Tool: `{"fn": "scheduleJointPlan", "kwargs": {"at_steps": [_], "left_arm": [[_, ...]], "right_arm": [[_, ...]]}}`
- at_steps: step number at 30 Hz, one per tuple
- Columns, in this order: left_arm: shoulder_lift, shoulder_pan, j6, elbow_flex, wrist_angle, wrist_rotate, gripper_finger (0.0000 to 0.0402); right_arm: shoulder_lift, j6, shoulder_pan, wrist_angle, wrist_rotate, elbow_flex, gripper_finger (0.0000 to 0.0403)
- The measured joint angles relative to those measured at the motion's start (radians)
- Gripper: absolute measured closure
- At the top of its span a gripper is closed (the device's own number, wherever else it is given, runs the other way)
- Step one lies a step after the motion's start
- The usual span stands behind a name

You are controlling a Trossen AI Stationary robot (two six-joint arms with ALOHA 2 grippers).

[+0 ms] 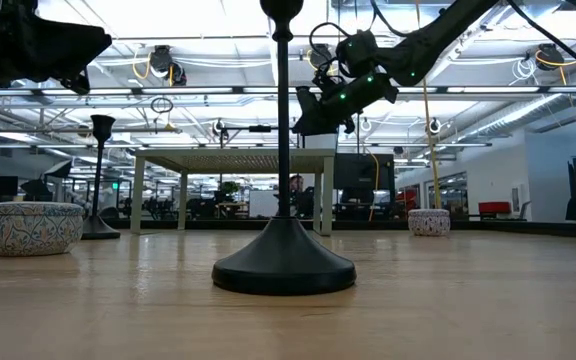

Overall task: Pick & Place candle stick holders
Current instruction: Put the top black candle holder on the shelf

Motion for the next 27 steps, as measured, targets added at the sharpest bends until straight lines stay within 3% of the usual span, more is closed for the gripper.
{"fn": "scheduleJointPlan", "kwargs": {"at_steps": [12,18,21,27], "left_arm": [[0.000,0.000,-0.020,0.000,-0.013,0.000,0.0310],[0.000,0.000,-0.020,0.000,-0.012,-0.014,0.0256],[0.014,0.000,-0.050,0.008,-0.017,-0.068,0.0233],[0.139,0.000,-0.030,0.055,-0.045,-0.104,0.0225]], "right_arm": [[-0.001,-0.027,0.008,-0.043,0.000,0.000,0.0172],[-0.002,-0.075,0.010,-0.055,0.002,-0.001,0.0159],[-0.002,-0.076,0.010,-0.067,0.002,-0.001,0.0158],[-0.002,-0.076,0.010,-0.072,0.003,-0.001,0.0159]]}}
